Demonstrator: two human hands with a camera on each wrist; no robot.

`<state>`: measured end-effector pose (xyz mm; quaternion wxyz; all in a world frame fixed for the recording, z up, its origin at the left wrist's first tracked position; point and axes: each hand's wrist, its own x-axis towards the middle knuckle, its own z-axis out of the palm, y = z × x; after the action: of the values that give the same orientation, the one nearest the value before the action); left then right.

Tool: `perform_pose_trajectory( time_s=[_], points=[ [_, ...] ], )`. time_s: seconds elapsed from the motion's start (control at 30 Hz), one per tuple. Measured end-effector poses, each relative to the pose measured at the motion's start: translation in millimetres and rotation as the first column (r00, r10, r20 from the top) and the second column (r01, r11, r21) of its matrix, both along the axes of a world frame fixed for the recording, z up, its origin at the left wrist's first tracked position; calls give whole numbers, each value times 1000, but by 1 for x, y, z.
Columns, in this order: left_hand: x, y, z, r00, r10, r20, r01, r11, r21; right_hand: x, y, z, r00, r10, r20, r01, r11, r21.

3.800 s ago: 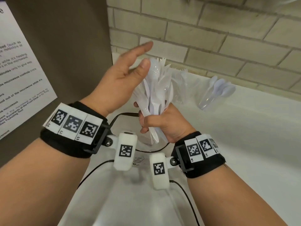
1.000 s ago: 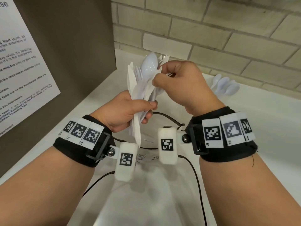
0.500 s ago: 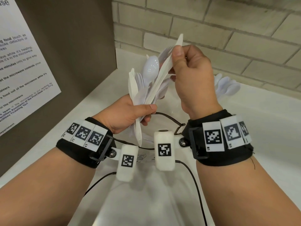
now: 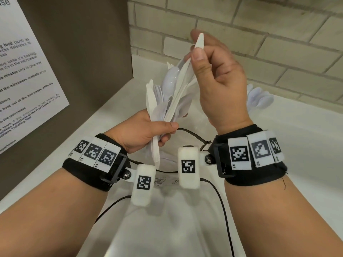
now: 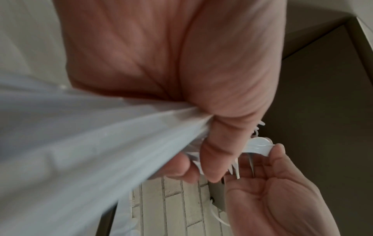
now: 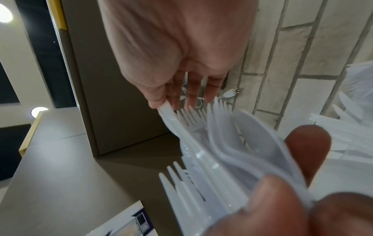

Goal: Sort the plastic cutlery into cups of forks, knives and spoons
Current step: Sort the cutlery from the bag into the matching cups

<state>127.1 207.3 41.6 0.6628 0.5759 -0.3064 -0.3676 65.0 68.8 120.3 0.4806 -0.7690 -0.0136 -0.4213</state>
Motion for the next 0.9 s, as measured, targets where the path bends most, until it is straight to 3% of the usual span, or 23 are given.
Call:
perform_pose_trajectory(
  time_s=[0.23,0.43,0.57,0.63,0.7,0.77,0.83,0.9],
  points=[
    [0,-1,9,999,21,36,-20,999,-33,1,0,-13,994,-68,-87,61,995,-79],
    [0,-3,4,997,73,15,-73,997,-4,3,-2,-7,996,-80,38,67,962,265],
    [-2,-3,6,983,128,130,-138,988,70,-9,-1,17,971,-50,235,-102,799,592],
    [-3,-4,7,959,180,220,-207,973,105,-14,0,27,960,-42,277,-158,733,661],
    [-2,-8,7,923,248,294,-291,950,113,-16,1,32,970,-7,242,-158,740,653],
    [2,-11,4,884,316,344,-373,921,113,-13,3,28,994,62,85,-100,810,577],
    [7,-15,1,839,389,380,-459,881,111,-9,6,16,983,85,-162,-16,923,386],
    [10,-19,2,784,418,458,-509,856,90,-4,10,3,940,5,-342,39,992,123]
  ],
)
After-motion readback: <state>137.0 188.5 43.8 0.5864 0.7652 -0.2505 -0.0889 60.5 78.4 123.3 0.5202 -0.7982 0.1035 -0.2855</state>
